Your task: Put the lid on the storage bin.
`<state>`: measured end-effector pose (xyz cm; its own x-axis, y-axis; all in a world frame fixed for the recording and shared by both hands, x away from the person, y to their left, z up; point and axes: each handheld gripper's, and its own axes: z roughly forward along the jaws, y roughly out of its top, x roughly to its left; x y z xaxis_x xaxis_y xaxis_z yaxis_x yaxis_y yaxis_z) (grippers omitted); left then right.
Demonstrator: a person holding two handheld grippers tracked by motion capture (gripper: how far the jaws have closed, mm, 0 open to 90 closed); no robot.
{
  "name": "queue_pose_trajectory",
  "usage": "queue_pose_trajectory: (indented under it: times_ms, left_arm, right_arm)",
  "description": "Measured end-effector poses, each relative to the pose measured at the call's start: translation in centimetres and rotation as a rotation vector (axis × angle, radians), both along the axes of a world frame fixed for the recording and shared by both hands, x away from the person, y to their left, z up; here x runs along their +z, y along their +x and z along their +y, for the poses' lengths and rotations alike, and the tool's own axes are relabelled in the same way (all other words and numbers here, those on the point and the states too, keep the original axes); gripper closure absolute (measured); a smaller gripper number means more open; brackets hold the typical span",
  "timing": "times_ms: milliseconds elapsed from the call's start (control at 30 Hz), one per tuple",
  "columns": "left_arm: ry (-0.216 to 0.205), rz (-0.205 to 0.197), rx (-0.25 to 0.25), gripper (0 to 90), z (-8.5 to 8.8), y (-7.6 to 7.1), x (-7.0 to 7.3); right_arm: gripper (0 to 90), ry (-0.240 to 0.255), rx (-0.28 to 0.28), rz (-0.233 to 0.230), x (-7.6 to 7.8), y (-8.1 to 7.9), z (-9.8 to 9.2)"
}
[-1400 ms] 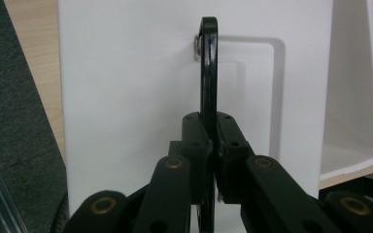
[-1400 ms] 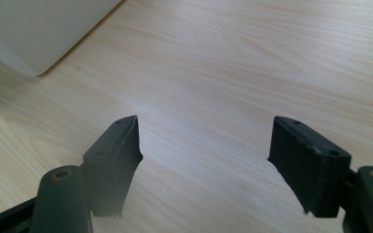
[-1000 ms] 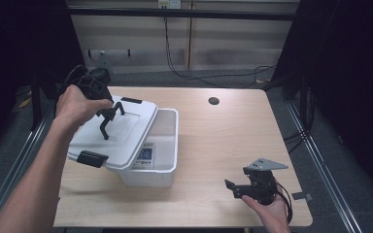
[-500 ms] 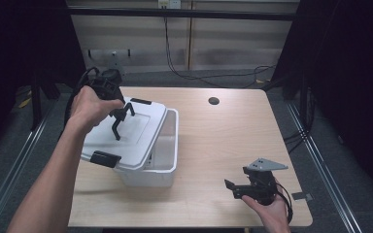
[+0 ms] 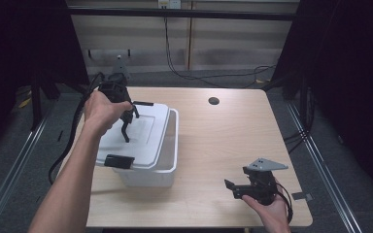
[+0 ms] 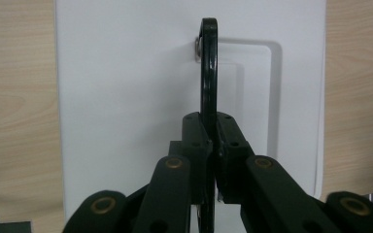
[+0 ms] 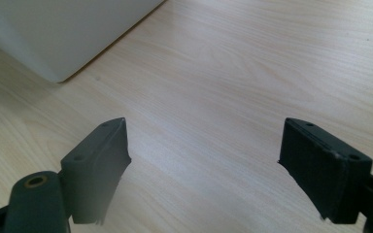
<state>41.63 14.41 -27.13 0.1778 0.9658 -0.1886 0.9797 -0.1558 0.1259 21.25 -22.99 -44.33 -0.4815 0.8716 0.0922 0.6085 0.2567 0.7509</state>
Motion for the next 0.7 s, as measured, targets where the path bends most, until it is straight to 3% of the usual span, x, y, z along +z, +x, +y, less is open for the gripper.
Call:
queue_pose_trajectory:
  times_ms: [200,467,533,567,700]
  left_arm:
    - [0.023,-0.013,0.060,85.0,-0.5,-0.2,-0.5]
    - [-0.005,-0.016,0.065,84.9,-0.9,-0.2,-0.5]
    - [-0.009,-0.038,0.080,84.9,-1.0,-0.2,-0.5]
    - [-0.010,-0.023,0.071,85.0,-1.0,-0.2,-0.5]
    - [-0.016,-0.027,0.085,84.9,-1.2,-0.3,-0.5]
  right_arm:
    - [17.5,0.001,-0.002,0.003,0.0,0.0,0.0]
    - [17.5,0.000,0.003,0.001,0.0,0.0,0.0]
    - [17.5,0.000,0.004,-0.001,0.0,0.0,0.0]
    - [17.5,0.002,0.004,-0.001,0.0,0.0,0.0]
    - [17.6,0.002,0.005,-0.003,0.0,0.0,0.0]
